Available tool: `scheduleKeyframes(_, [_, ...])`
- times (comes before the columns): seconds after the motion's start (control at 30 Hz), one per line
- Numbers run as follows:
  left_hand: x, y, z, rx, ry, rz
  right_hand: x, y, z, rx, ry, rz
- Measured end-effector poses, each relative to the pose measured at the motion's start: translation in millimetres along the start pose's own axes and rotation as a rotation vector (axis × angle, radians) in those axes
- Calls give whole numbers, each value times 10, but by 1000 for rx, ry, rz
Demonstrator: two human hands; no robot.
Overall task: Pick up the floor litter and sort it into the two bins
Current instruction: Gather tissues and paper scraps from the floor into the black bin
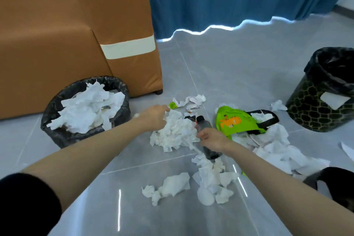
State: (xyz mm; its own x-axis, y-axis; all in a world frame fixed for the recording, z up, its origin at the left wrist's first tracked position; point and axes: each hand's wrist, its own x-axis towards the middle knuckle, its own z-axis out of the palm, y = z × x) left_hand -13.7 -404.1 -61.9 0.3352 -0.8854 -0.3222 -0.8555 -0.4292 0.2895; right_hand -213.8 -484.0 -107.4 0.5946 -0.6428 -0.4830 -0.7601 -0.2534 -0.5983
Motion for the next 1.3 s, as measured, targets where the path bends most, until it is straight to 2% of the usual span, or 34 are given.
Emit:
scheduleKeyframes(0.17, [164,-150,630,-132,-16,-45,119,210,351,-88,-146,21])
scheduleKeyframes(0.3, [223,-118,1063,-220,1,-12,97,321,508,-360,-211,44])
scheduleKeyframes(0.37, [210,-39,1277,-276,5,38,77,400,568,-413,-216,57])
scheduleKeyframes(0.5, [173,94,1574,-340,-5,138,44,594,688,-461,-162,2])
scheduleKeyframes(0.67, [152,78,1790,-346,50,214,20,791,917,-382,67,-8])
scheduleKeyframes(0.77, [114,35,1854,-346,77,230,21,834,972,-387,138,2])
scheduleKeyframes(0.93, [-9,-89,1822,-367,83,247,-40,813,973,-192,232,35])
scheduleKeyframes(1.07, [-154,-167,1661,-409,141,220,-133,708,823,82,366,73])
scheduleKeyframes(1.17, [-215,-251,1547,-417,143,173,-193,548,680,304,375,49])
scheduleKeyframes(1.23, [-262,-285,1505,-405,55,142,-220,441,607,440,378,41])
scheduleKeyframes(1.3, [-355,-326,1527,-280,-102,145,-229,355,564,515,397,46])
